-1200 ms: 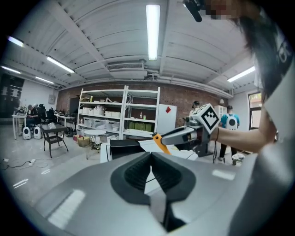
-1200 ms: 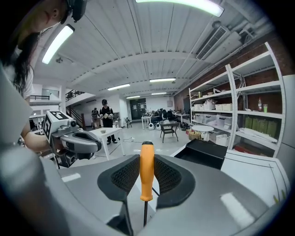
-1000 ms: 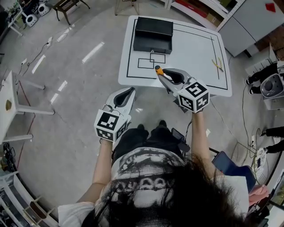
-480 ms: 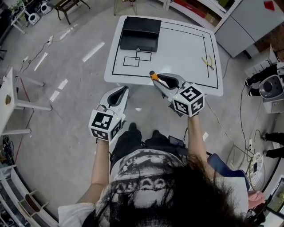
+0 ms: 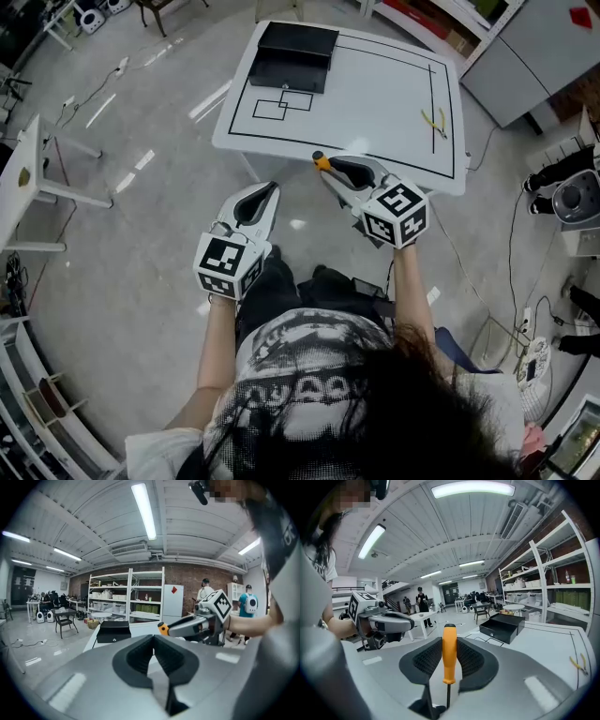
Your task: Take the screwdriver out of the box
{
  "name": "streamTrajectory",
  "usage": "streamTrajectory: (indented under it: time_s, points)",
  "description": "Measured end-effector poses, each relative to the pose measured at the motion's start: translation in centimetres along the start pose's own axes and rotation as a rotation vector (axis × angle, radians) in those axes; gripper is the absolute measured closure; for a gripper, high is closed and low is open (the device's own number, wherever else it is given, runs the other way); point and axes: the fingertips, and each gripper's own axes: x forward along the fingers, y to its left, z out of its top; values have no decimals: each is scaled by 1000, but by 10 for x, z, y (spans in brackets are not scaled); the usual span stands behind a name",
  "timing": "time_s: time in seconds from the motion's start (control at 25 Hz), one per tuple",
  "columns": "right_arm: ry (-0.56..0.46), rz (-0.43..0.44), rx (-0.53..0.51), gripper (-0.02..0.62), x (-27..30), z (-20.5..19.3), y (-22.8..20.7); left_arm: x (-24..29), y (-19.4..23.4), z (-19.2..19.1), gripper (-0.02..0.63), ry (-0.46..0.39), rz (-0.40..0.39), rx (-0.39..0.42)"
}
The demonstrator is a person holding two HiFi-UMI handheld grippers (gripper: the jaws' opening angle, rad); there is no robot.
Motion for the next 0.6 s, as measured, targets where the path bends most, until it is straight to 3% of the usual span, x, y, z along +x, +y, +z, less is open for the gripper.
streamTrajectory:
  time_s: [0.6]
  points:
    - [-5,89,-41,488,-25,-23,27,-25,-39,-17,606,-4,85,-5]
